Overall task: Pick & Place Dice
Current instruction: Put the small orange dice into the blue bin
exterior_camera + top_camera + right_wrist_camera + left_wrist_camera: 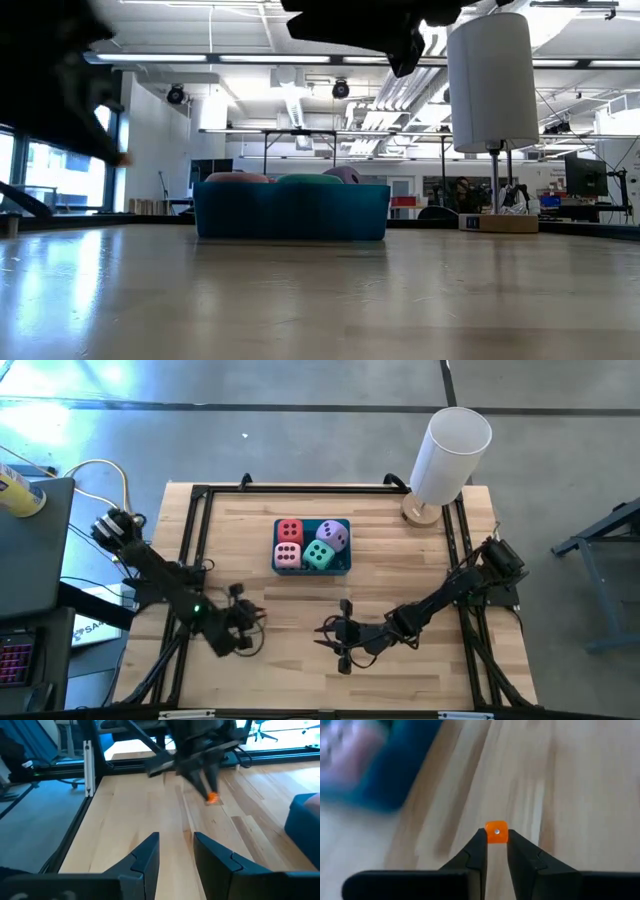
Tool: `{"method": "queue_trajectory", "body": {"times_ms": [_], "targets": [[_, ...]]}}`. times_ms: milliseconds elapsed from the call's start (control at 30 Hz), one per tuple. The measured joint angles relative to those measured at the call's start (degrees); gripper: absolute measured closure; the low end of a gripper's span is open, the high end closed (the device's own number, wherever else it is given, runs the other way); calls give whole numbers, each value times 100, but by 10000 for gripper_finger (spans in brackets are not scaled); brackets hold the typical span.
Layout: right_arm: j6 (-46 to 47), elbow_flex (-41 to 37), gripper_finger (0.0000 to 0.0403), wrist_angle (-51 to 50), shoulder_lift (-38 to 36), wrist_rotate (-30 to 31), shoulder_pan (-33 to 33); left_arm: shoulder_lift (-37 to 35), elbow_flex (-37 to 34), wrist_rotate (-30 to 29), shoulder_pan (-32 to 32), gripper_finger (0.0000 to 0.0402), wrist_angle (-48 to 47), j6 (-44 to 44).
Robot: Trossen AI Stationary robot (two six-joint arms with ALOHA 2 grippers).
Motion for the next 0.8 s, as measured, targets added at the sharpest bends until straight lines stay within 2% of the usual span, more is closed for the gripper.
{"method": "queue_trajectory", "body": {"times_ms": [167, 333, 567, 667, 800], "targets": [[-253, 0, 292, -4, 0, 14, 81, -593, 7, 458, 1060, 355, 1215, 2332], [-552, 0, 292, -3, 0, 22, 98, -814, 9, 1498, 2414, 355, 2035, 3940], [-693, 2, 292, -99, 0, 30, 19, -583, 15, 2958, 4143, 355, 2658, 4692], [-715, 2, 292, -207, 0, 24, 0, -457, 18, 3515, 4550, 355, 2719, 4713], [-787, 2, 292, -276, 0, 16, -48, -185, 15, 3800, 4877, 354, 2868, 4717]]}}
